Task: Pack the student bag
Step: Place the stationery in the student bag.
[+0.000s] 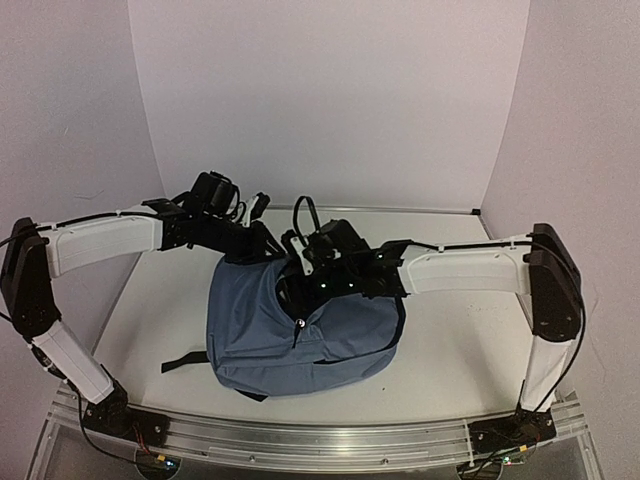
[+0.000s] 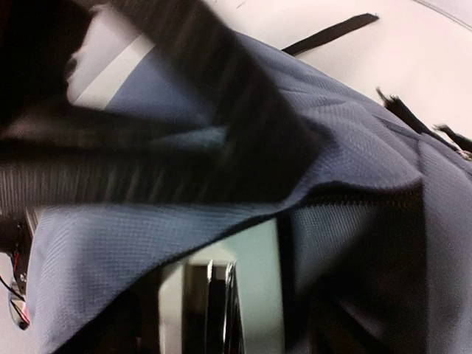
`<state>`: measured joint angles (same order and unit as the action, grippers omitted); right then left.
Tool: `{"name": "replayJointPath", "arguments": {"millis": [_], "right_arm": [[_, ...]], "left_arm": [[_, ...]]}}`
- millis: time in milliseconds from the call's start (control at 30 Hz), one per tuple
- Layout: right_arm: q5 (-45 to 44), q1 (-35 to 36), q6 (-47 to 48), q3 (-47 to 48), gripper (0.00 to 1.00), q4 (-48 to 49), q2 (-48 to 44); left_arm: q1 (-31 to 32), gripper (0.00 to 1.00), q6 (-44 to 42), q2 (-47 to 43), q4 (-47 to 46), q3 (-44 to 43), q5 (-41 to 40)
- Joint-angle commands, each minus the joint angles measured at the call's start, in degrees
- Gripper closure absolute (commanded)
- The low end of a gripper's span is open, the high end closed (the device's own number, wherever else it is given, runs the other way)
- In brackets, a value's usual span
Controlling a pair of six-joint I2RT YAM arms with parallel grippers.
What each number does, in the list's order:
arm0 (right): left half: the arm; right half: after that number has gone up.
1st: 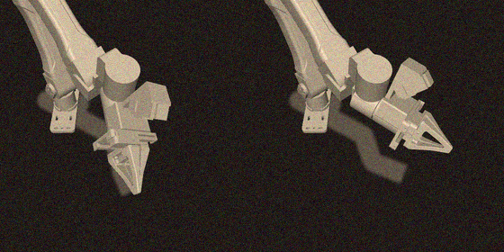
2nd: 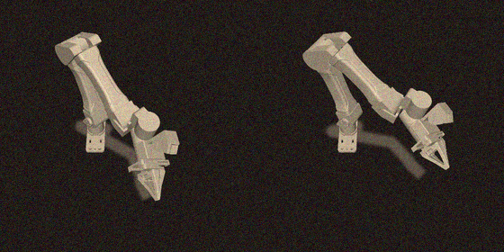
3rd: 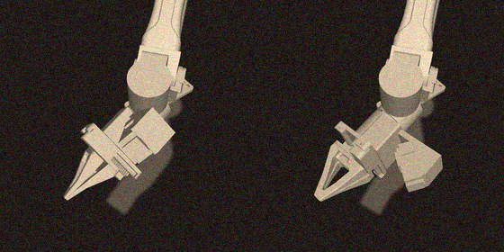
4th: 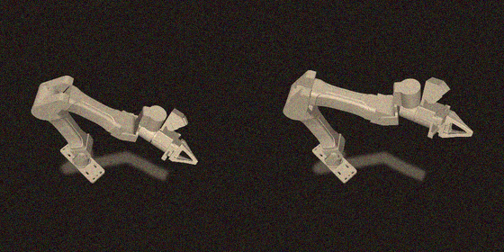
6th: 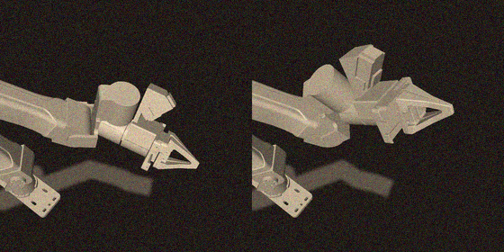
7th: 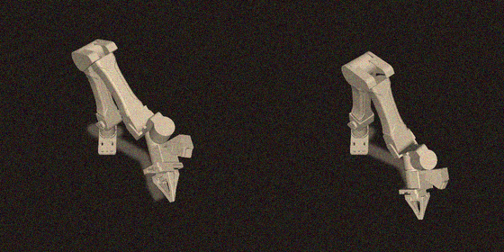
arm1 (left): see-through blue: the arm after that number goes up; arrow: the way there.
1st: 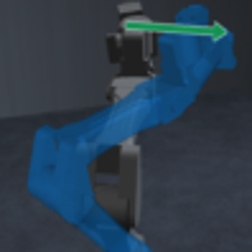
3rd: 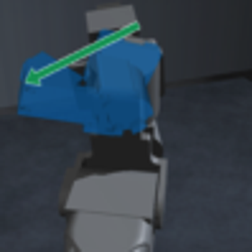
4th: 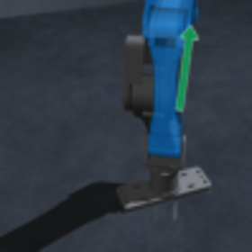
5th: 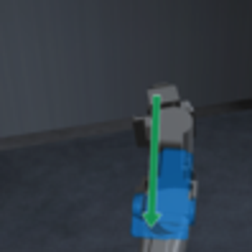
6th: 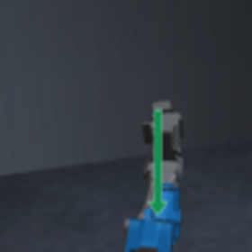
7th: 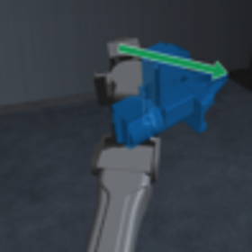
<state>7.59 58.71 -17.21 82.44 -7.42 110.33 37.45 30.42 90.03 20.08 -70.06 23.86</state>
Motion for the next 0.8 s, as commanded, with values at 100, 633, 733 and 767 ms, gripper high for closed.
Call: {"name": "replayJointPath", "arguments": {"millis": [100,633,733,767], "right_arm": [[-4.03,1.14,5.26,-6.73,0.18,-4.83,-18.16],[-16.94,1.37,1.30,-0.39,0.15,-17.71,-11.17],[-17.41,-0.60,0.00,1.22,0.24,-17.54,-7.03],[-17.04,-1.08,-0.31,1.87,0.32,-17.43,-5.98]], "left_arm": [[-0.55,0.29,2.72,-8.40,-1.12,0.45,-8.98],[-6.14,0.00,21.37,-27.18,8.65,27.61,-13.67],[-6.19,0.05,22.94,-28.02,4.88,30.81,-12.81],[-6.17,0.11,23.30,-27.79,3.24,31.77,-12.39]]}}
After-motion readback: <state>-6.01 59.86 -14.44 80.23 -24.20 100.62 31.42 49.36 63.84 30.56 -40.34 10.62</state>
